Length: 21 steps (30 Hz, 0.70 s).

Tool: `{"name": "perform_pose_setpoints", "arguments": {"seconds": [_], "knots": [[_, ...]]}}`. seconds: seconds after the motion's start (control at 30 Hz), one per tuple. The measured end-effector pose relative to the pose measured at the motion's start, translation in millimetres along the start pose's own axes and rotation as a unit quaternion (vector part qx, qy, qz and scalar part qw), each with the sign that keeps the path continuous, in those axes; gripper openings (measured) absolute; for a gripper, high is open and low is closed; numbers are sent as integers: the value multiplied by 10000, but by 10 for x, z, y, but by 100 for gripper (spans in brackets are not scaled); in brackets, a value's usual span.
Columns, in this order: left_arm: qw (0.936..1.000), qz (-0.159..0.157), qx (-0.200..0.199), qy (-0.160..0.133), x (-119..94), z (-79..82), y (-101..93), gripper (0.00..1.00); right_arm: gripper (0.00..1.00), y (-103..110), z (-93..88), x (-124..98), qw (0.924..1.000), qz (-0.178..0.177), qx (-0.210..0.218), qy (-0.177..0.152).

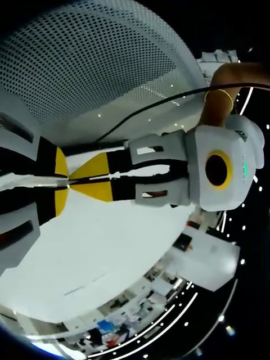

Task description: Open the resealable bag by pulling the two sides of the seal apart until the entire bag opening is separated and visibly accessible.

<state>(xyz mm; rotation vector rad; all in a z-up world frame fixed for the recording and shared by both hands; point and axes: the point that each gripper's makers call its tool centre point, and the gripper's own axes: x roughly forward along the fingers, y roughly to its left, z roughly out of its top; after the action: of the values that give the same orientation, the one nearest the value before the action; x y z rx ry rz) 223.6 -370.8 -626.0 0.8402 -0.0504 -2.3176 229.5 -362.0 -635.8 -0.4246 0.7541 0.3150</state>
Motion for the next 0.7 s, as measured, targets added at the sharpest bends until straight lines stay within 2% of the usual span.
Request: {"name": "perform_pose_setpoints", "arguments": {"seconds": [0.23, 0.43, 0.7], "knots": [[9998, 159, 83, 66, -37, 31, 51, 0, 0, -66, 32, -15, 9999, -125, 48, -100], [9995, 120, 261, 118, -59, 49, 51, 0, 0, -59, 23, -11, 9999, -110, 80, -96], [9994, 222, 252, 89, -148, 78, 101, 0, 0, -111, 59, -33, 9993, -187, 235, -231]]}}
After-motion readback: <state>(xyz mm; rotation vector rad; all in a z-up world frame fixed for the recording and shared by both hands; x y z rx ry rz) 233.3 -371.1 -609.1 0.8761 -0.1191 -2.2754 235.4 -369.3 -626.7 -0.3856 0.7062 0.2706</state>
